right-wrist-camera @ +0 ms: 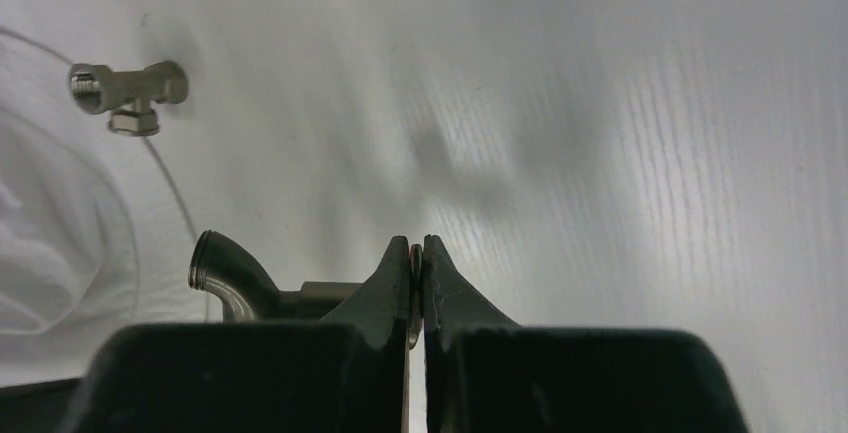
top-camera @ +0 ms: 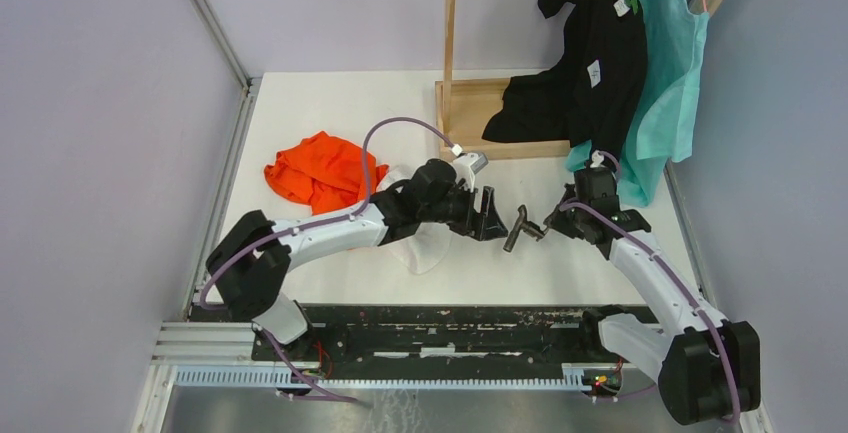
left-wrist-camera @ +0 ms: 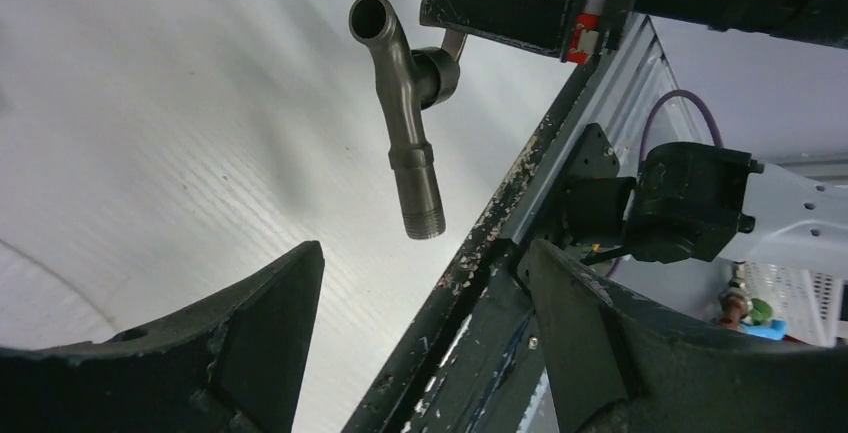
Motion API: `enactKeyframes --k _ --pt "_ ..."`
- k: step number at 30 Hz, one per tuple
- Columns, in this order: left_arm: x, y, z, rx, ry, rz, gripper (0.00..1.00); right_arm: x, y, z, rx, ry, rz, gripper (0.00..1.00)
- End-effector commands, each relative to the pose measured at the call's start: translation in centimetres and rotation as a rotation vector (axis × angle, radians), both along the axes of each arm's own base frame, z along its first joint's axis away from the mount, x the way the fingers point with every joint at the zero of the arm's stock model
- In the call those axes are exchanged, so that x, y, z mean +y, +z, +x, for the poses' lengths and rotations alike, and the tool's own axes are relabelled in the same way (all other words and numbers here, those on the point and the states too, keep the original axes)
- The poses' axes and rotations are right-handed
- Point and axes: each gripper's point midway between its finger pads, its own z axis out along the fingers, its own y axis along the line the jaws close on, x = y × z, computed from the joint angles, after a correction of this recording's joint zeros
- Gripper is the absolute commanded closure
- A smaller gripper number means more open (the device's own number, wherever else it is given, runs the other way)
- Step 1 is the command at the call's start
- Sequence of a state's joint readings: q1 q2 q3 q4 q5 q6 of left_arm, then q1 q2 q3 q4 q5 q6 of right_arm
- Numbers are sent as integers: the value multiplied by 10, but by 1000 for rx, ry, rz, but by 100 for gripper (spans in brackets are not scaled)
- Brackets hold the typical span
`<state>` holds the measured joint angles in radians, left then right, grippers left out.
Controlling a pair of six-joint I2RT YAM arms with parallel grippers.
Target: Install the water faucets
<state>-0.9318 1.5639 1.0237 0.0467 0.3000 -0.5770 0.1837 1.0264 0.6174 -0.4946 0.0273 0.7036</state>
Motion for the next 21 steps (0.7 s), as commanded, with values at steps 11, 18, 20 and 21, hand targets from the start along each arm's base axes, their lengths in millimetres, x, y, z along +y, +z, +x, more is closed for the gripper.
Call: enactKeyframes --k 11,18,20,21 --pt "-47 6 6 270 -15 -261 22 42 74 12 -176 246 129 100" --pt "-46 9 18 296 8 -303 25 46 74 8 -171 283 138 99" --pt "-49 7 17 311 -8 -303 29 47 75 7 -171 291 140 99" --pt "-50 7 16 318 -15 -305 32 47 75 7 -173 295 142 100"
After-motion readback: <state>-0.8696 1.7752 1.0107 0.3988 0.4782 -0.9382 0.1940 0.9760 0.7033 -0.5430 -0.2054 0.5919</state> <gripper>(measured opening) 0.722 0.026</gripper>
